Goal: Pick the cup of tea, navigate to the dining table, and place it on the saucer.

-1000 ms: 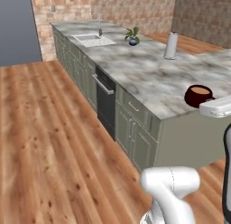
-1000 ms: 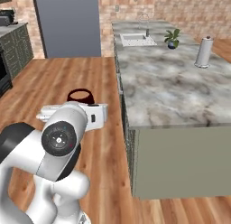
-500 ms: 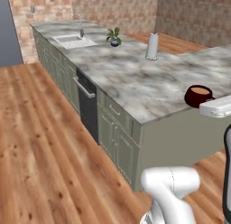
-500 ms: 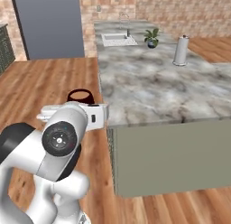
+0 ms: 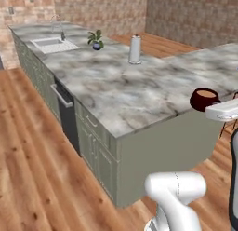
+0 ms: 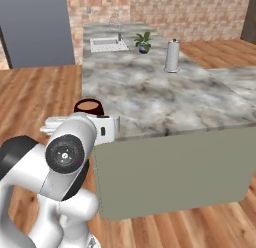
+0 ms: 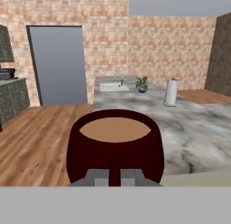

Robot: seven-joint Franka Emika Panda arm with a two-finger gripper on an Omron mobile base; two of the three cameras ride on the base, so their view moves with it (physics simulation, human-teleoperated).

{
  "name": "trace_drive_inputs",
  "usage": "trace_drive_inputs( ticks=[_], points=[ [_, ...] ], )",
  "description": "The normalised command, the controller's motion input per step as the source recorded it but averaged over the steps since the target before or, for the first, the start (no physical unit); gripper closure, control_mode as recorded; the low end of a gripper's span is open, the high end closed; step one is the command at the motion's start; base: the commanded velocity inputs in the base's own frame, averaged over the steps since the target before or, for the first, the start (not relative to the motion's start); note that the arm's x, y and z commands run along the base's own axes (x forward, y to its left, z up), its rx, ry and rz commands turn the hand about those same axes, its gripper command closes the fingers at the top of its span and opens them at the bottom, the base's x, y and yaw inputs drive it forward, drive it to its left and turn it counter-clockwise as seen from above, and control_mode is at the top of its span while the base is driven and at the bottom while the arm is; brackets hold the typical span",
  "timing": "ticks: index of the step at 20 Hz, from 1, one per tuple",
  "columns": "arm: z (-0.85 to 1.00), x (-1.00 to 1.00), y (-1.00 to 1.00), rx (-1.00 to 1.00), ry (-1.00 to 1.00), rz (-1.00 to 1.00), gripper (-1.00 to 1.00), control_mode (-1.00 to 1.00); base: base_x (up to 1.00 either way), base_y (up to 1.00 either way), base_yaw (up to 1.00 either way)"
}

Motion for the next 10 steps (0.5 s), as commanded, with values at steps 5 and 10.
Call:
trace_drive_inputs(
  ticks=[5, 10],
  points=[
    [0.0, 0.0, 0.0, 0.0, 0.0, 0.0, 1.0, 1.0, 0.36, -0.74, -0.09],
    [0.0, 0.0, 0.0, 0.0, 0.0, 0.0, 1.0, 1.0, 0.37, -0.82, -0.06]
  ],
)
